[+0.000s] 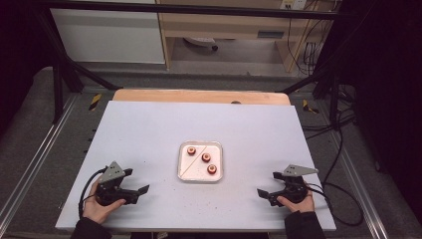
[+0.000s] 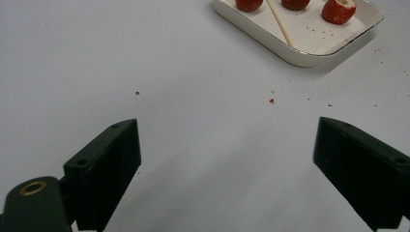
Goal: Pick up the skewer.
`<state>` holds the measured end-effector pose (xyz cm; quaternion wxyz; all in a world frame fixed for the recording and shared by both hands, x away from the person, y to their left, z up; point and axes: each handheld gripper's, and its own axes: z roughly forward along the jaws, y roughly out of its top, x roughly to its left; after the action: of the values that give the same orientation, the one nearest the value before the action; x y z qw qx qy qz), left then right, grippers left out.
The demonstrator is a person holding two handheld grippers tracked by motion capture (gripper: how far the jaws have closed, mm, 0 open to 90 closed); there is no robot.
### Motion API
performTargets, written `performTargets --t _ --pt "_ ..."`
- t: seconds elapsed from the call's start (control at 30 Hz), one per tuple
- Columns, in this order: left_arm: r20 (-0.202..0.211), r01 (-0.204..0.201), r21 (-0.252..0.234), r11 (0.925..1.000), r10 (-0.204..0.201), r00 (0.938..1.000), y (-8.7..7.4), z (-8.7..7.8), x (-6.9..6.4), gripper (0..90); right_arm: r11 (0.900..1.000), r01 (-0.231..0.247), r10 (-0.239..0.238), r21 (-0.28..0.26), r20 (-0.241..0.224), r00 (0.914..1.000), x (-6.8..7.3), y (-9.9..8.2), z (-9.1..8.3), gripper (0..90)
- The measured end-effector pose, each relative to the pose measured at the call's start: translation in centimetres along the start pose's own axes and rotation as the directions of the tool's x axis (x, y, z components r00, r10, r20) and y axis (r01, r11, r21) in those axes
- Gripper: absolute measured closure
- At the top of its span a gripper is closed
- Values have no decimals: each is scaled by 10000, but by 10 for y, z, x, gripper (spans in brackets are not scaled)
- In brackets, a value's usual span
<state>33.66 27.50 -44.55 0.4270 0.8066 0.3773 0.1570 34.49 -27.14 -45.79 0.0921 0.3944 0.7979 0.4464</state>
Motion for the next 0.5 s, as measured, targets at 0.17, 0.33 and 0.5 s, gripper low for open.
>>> performTargets --t 0.17,0.33,0.5 --pt "-10 -56 78 10000 56 10000 1 0 -2 98 10000 40 -40 41 19 10000 0 0 1 13" --pt "29 -99 90 9999 99 9999 2 1 -4 98 10000 -1 0 17 39 10000 0 0 0 12" --pt "64 -171 154 9997 170 9998 3 3 -6 98 10000 63 -64 13 55 10000 0 0 0 11"
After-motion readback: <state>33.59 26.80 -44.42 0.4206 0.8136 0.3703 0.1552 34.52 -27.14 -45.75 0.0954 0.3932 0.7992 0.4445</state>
